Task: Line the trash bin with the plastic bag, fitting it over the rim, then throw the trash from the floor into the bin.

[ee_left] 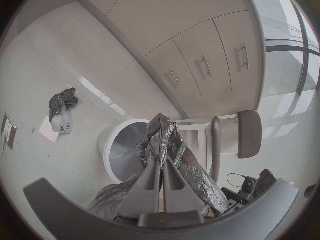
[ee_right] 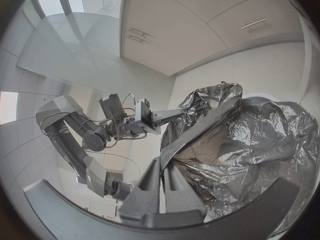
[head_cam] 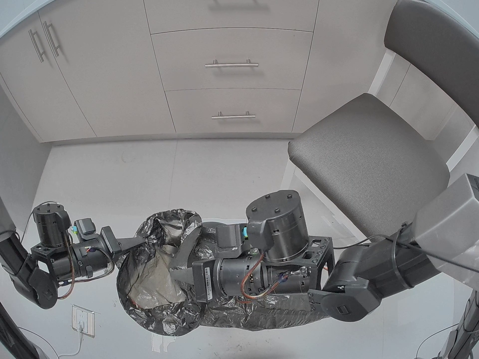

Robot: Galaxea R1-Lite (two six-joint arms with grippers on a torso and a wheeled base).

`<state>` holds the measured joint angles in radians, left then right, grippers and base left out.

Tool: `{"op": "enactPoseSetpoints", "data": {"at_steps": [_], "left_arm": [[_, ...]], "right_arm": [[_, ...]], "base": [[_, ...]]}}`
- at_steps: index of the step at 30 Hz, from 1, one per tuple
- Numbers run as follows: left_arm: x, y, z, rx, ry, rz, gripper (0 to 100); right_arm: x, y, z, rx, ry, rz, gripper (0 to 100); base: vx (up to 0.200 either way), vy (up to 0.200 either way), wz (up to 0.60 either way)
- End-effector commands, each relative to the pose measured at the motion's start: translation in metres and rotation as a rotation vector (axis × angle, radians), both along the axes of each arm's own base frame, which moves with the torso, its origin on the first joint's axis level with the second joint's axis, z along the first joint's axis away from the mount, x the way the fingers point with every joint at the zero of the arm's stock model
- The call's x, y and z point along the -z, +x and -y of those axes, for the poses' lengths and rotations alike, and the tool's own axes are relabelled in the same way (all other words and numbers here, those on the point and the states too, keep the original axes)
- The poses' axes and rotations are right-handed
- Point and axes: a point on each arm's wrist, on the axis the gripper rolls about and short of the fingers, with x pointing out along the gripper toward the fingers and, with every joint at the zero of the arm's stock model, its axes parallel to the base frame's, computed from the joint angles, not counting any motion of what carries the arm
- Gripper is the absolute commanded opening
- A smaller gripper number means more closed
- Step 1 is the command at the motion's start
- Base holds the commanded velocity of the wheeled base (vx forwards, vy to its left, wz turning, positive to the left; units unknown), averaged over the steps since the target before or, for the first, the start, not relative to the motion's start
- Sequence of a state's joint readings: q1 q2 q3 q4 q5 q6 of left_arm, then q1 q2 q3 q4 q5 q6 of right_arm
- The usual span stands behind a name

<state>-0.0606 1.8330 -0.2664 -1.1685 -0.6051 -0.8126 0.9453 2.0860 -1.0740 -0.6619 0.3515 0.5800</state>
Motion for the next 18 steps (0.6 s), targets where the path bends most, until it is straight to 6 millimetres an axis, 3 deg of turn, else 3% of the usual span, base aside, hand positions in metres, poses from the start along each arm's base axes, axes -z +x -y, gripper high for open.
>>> {"op": "enactPoseSetpoints", "data": {"at_steps": [1, 6, 18], "left_arm": [[0.015, 0.023, 0.002, 0.002, 0.004, -0.031, 0], [0.021, 0.042, 0.002, 0.004, 0.011, -0.016, 0], [0.026, 0.051, 0.003, 0.010, 0.025, -0.006, 0]], "right_arm": [[0.010, 0.012, -0.001, 0.043, -0.020, 0.003, 0], [0.005, 0.019, -0.001, 0.068, -0.005, 0.021, 0], [0.010, 0.025, -0.004, 0.175, -0.035, 0.052, 0]], "base": [[0.000, 0.000, 0.00], [0.000, 0.000, 0.00], [0.000, 0.000, 0.00]]}}
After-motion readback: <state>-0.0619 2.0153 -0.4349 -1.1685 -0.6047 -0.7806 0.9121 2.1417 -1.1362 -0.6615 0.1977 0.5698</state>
